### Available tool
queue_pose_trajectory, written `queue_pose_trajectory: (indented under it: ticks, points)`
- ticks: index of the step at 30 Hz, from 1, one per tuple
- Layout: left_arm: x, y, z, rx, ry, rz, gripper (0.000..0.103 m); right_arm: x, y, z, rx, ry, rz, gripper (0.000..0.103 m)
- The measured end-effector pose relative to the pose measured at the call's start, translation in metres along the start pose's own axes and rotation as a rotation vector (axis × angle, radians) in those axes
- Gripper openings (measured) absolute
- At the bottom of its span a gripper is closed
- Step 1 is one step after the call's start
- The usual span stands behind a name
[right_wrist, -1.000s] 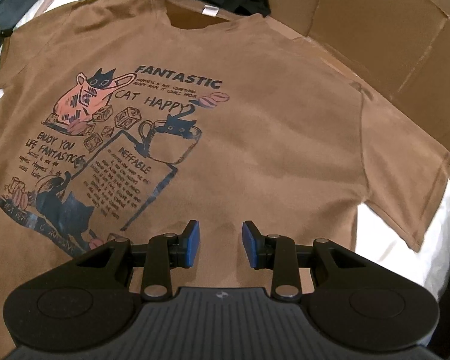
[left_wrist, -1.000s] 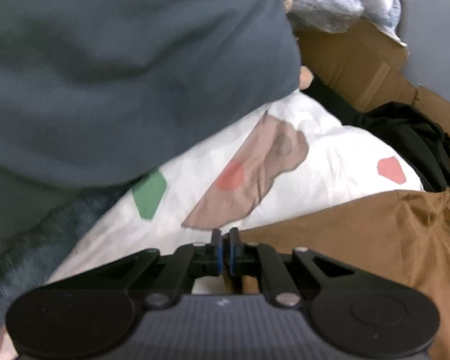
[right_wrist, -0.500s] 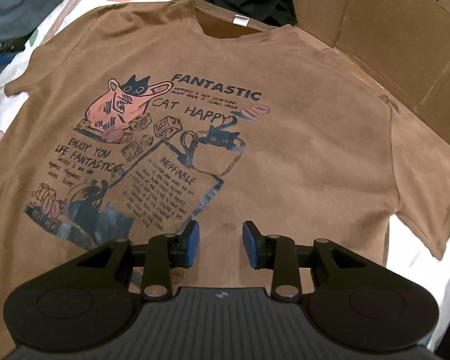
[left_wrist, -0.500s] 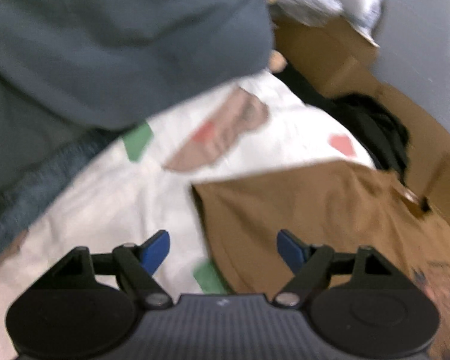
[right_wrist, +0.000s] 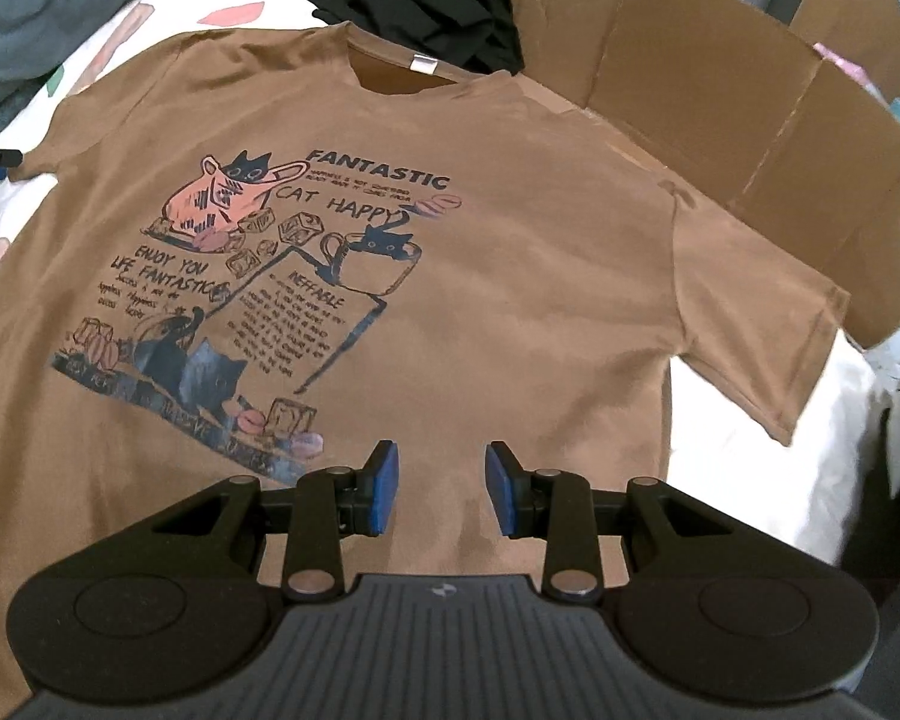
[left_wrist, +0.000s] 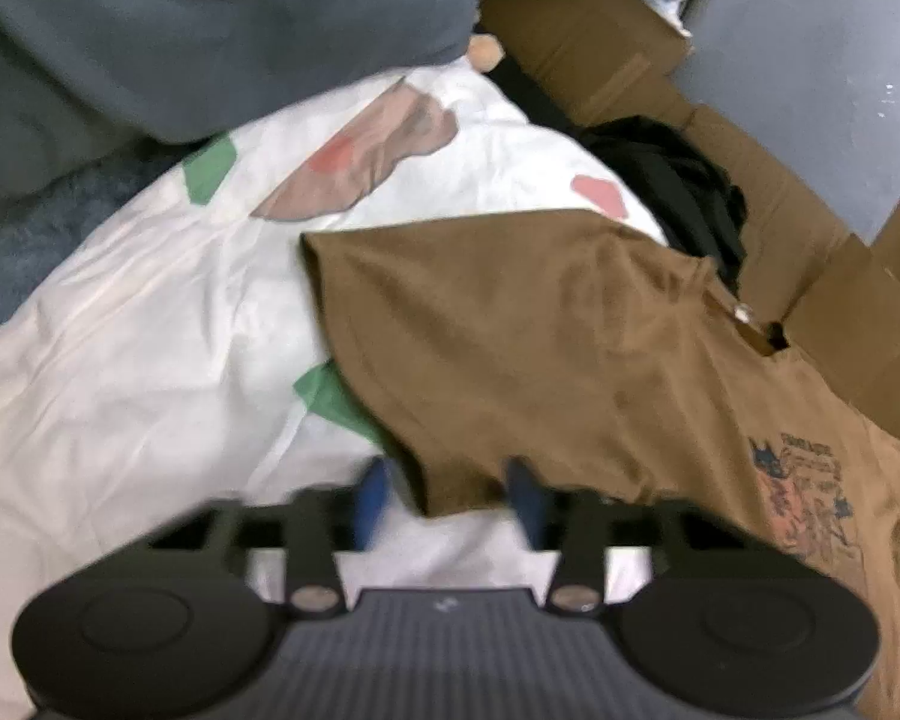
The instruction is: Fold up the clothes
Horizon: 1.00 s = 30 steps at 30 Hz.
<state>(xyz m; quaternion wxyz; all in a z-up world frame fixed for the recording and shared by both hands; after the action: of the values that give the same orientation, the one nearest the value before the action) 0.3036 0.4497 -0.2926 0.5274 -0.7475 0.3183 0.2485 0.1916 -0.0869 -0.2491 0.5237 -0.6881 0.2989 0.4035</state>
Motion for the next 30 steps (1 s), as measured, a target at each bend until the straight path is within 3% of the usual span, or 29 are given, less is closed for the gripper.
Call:
queue_pose_trajectory:
  ticks: [5,6,8,12,14,17,20,24,26,30]
  points:
    - [-0.006,0.001,0.004,0.033,-0.020,0.022,0.012,-0.008,0.002,0.005,0.040,0.011,0.013,0.036]
    - [-0.007,0.001,0.004,0.037,-0.028,0.026,0.015,-0.010,0.002,0.005,0.045,0.012,0.012,0.036]
    - [-0.010,-0.001,-0.001,0.029,-0.075,0.042,0.038,-0.022,0.001,0.007,0.059,0.017,-0.004,0.036]
    - [-0.032,-0.015,-0.024,0.036,-0.090,0.035,0.048,-0.048,-0.001,0.007,0.044,0.024,-0.038,0.036]
    - [-0.050,-0.029,-0.043,0.068,-0.077,0.016,0.069,-0.070,-0.004,0.002,0.041,0.006,-0.054,0.036]
    - [-0.079,-0.054,-0.076,0.113,-0.055,-0.005,0.073,-0.092,-0.010,-0.008,0.033,-0.081,-0.013,0.045]
    - [-0.105,-0.076,-0.119,0.167,-0.040,-0.021,0.077,-0.119,-0.016,-0.021,0.055,-0.095,-0.002,0.050]
    - [-0.132,-0.091,-0.172,0.225,-0.007,-0.050,0.081,-0.164,-0.021,-0.042,0.114,-0.104,-0.039,0.054]
    - [-0.154,-0.096,-0.207,0.273,0.014,-0.066,0.087,-0.189,-0.023,-0.049,0.101,-0.086,-0.062,0.059]
    - [-0.184,-0.094,-0.256,0.351,0.041,-0.077,0.091,-0.250,-0.038,-0.061,0.026,-0.042,-0.106,0.073]
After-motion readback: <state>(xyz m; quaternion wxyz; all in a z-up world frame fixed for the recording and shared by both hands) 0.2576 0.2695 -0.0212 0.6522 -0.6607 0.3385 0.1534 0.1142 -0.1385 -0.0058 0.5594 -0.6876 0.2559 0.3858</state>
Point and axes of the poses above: each gripper's, at about its wrist camera, not at the fingertips, and x roughly the way its jaws point, z to its left, y to its underside, the point moved 1 cm from there along x, roughly the way its jaws point, and after that the axes turned 2 degrees about -x, right-handed, at the moved point
